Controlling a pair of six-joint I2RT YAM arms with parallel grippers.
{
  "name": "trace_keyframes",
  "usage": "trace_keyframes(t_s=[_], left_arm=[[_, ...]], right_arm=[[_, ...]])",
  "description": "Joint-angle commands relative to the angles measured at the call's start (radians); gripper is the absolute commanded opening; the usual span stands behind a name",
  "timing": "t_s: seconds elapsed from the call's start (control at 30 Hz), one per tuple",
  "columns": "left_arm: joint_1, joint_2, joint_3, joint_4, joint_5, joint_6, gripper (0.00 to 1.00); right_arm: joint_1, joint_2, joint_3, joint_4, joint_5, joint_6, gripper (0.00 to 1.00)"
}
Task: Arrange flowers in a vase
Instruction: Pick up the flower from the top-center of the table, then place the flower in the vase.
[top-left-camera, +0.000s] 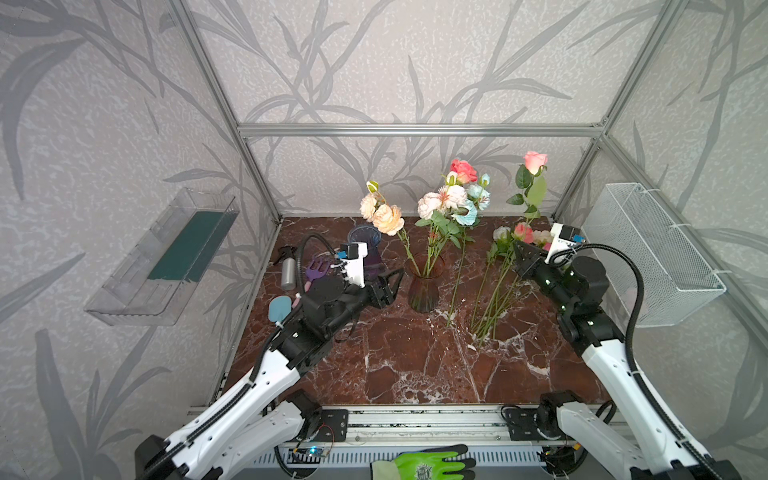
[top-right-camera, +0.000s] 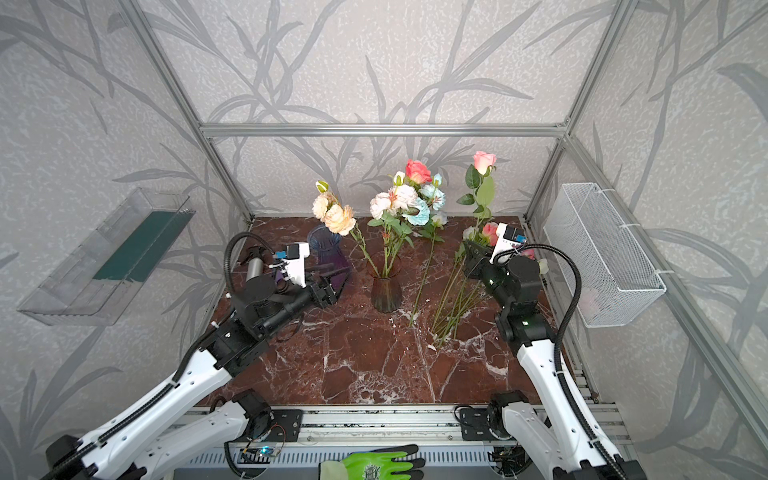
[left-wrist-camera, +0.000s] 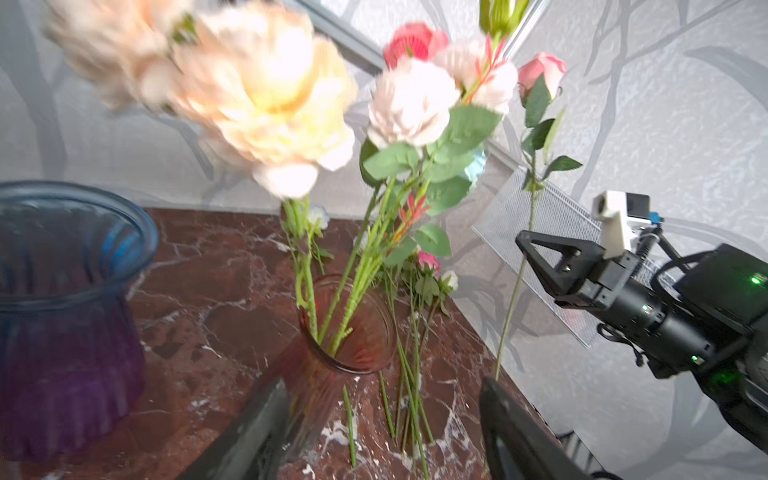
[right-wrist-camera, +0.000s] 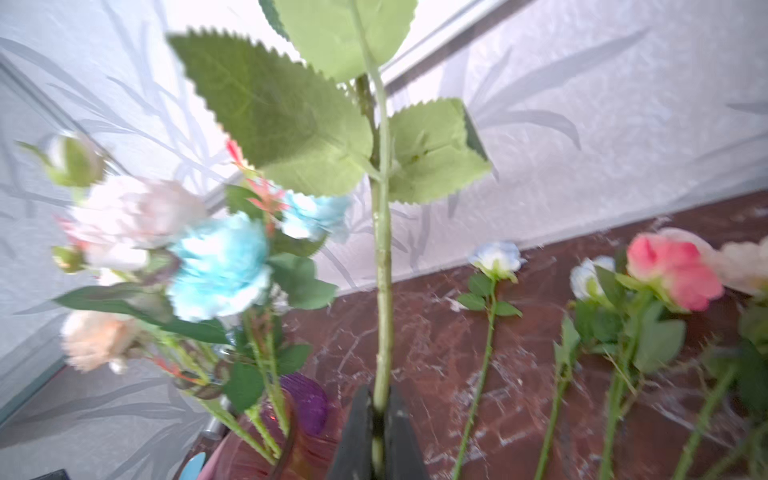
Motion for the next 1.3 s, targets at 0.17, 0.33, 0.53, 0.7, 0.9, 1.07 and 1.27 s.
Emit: trace_keyframes(t_s=[0.17, 0.33, 0.53, 0.7, 0.9, 1.07, 1.27], left_arm=[[0.048, -0.121, -0.036, -0.052, -0.346, 0.028, 0.74], [0.096, -0.184, -0.070, -0.038, -0.447, 0.000, 0.73], [0.124, -0.194, -0.088, -0.016, -0.434, -0.024, 0.73], [0.134, -0.162, -0.089, 0.012, -0.342, -0.038, 0.73], [0.146, -0.135, -0.094, 0.052, -0.242, -0.059, 0.74], [0.152, -0.126, -0.092, 0.057, -0.216, -0.071, 0.73], [0.157, -0.112, -0.094, 0.068, -0.188, -0.082, 0.73]], right_arm=[[0.212, 0.024, 0.203, 0.063, 0.091, -0.176, 0.01], [0.344, 0.117, 0.327, 0.069, 0.099, -0.264, 0.01], [0.448, 0.244, 0.438, 0.095, 0.085, -0.324, 0.02], [0.473, 0.332, 0.509, 0.132, 0.071, -0.334, 0.01], [0.488, 0.429, 0.586, 0.164, 0.057, -0.359, 0.02], [0.488, 0.494, 0.625, 0.189, 0.055, -0.389, 0.01], [0.487, 0.584, 0.694, 0.216, 0.098, -0.466, 0.01]])
